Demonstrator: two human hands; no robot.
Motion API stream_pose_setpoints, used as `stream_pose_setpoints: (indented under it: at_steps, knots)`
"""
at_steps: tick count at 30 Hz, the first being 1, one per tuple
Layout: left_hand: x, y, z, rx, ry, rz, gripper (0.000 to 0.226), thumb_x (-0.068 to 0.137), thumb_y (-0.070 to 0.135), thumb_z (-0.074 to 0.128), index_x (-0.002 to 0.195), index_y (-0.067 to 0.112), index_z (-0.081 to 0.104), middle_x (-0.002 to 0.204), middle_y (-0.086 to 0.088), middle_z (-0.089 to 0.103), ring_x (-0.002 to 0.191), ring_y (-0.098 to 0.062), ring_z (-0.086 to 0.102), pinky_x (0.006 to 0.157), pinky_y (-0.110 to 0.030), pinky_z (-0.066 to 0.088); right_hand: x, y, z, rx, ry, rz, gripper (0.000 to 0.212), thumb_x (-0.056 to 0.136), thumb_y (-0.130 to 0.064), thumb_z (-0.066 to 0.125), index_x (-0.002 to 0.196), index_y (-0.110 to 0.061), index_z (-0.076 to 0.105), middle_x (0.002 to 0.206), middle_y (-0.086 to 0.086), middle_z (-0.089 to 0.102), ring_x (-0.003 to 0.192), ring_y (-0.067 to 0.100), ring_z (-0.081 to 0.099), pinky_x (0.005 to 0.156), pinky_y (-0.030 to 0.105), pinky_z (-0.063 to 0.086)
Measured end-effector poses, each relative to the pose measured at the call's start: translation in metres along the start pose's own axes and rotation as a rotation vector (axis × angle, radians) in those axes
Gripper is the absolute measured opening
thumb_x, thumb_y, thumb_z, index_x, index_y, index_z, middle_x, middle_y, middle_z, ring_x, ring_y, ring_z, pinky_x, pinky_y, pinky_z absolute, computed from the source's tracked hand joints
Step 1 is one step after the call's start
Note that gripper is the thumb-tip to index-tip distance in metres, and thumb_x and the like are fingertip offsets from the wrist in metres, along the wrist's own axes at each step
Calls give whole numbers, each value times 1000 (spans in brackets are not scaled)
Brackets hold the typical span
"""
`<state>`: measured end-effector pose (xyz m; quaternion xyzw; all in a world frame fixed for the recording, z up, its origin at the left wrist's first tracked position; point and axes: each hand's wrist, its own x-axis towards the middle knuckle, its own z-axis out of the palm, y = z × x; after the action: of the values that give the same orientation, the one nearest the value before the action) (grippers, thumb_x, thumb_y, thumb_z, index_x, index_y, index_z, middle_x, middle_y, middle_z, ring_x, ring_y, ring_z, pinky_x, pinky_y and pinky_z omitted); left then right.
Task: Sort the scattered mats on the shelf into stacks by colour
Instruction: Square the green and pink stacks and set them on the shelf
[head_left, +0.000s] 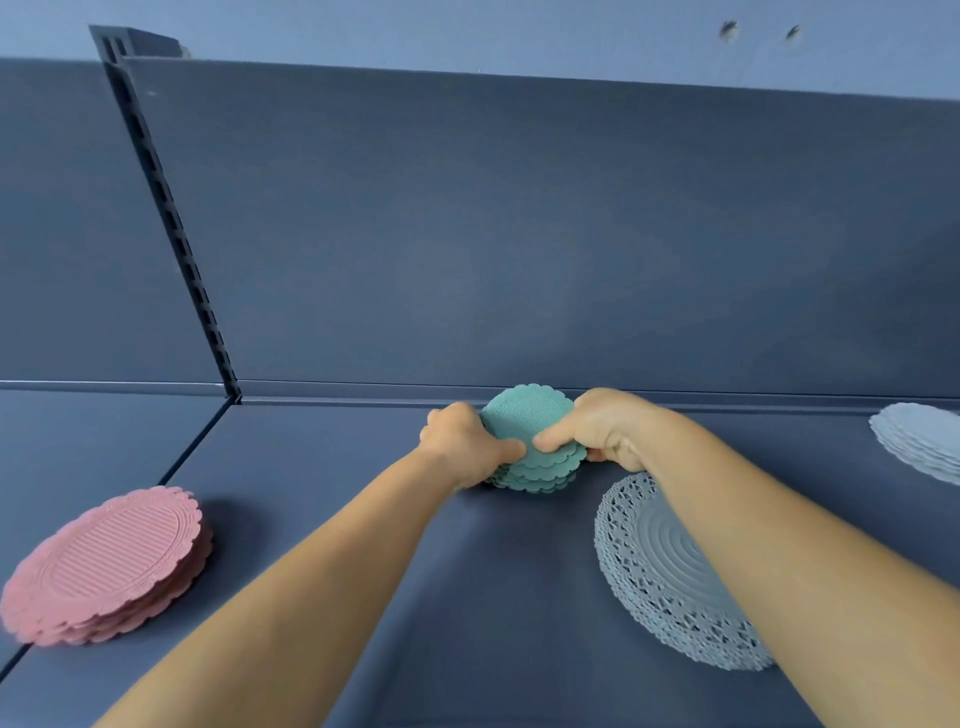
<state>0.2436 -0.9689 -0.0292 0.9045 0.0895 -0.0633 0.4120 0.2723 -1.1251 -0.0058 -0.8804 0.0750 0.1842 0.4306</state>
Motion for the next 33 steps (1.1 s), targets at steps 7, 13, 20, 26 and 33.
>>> stream_pose_setpoints:
  at_steps: [7,13,20,26,33]
  knots:
    - [-14,-7,-8,-370,-43,81,79,71,18,79,136,17,34,117,0,56,106,-19,58,87,-30,50,-14,-1,7,205,-11,-133,51,67,3,76,110,-17,59,112,2,68,108,22,62,103,38,46]
    - [-35,-17,-22,-443,55,276,41,76,0,68,108,17,48,96,1,60,84,-15,58,70,-26,50,-41,-7,38,480,42,-271,45,70,14,60,100,-19,56,98,6,63,91,22,59,76,31,48]
    - [-51,-28,-24,-475,45,307,43,79,3,66,111,23,44,98,5,59,87,-14,57,75,-27,49,-58,-8,58,557,100,-293,70,72,8,59,132,-25,45,122,3,53,102,21,55,74,26,44]
    - [-51,-29,-20,-306,67,387,34,87,10,55,114,20,38,116,-2,52,94,-16,51,64,-17,40,-71,-6,64,424,122,-267,66,81,-2,51,138,-30,33,117,-1,50,96,14,48,66,21,38]
    - [-46,-31,-19,-289,36,391,41,86,5,52,118,20,30,122,-7,46,103,-21,50,71,-22,43,-74,-4,70,321,204,-308,62,85,-1,42,137,-32,30,122,0,50,92,12,47,59,18,35]
